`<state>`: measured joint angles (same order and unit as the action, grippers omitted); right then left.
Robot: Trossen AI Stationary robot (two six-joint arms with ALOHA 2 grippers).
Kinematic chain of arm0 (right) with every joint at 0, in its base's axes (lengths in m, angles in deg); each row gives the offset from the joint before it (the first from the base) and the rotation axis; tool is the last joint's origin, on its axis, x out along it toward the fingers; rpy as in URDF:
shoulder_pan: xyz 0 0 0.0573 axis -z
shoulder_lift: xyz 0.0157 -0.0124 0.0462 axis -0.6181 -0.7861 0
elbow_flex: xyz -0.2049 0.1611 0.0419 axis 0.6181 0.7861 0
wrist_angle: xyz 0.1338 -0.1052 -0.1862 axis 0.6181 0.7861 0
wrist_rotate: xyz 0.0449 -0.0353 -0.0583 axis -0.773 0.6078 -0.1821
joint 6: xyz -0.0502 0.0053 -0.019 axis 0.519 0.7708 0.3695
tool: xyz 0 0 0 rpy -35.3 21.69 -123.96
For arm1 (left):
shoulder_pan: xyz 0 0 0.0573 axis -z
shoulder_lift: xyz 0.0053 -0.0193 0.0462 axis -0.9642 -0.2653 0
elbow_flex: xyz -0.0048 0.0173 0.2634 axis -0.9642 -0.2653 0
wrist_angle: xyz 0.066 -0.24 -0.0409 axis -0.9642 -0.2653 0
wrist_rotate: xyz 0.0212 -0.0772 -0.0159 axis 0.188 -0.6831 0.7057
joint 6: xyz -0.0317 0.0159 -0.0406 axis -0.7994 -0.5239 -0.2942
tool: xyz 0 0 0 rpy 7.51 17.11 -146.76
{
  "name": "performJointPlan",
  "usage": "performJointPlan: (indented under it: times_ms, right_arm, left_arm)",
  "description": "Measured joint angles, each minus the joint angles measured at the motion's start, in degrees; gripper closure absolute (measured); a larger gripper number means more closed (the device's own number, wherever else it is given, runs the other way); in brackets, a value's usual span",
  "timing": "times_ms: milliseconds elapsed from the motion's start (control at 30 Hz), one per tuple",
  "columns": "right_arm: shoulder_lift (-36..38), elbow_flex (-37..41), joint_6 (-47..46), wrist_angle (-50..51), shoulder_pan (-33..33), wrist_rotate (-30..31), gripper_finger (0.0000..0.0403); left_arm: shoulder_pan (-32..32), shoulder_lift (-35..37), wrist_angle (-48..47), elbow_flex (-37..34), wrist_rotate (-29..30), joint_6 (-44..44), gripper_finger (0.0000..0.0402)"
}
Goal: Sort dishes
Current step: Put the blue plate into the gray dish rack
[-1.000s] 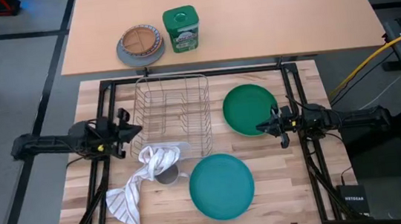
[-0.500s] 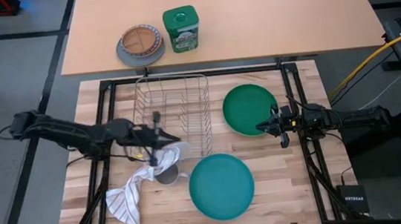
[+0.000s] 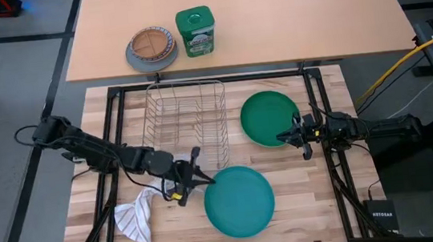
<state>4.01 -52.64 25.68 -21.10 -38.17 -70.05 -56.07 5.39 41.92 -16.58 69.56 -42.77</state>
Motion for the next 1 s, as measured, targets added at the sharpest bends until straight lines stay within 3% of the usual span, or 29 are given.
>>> performJointPlan:
  times_ms: [167, 333, 533, 733, 833, 1000]
  right_arm:
    - [0.0, 0.0, -0.02, 0.0, 0.0, -0.01, 0.0356]
    - [0.0, 0.0, -0.02, 0.0, 0.0, -0.01, 0.0356]
    - [0.0, -0.01, -3.62, -0.12, 0.0, -0.02, 0.0356]
    - [0.0, 0.0, -14.47, -0.66, 0.0, -2.83, 0.0356]
    - [0.0, -0.01, -18.11, -0.63, 0.0, -5.12, 0.0356]
    - [0.02, -0.01, -18.31, -0.54, 0.0, -6.46, 0.0356]
  left_arm:
    - [1.24, -0.18, -0.47, 0.31, 0.21, -11.61, 0.0398]
    - [3.02, -0.18, -1.78, 0.31, 0.2, -19.07, 0.0352]
    - [7.27, -0.23, -3.38, 0.31, -0.21, -16.5, 0.029]
    - [10.4, -0.41, -5.51, 0.33, 0.62, -12.95, 0.0277]
    - [10.72, -0.9, -7.44, 0.33, 1.25, -20.15, 0.0276]
    - [11.57, -2.93, -10.0, 0.33, 1.49, -40.57, 0.0276]
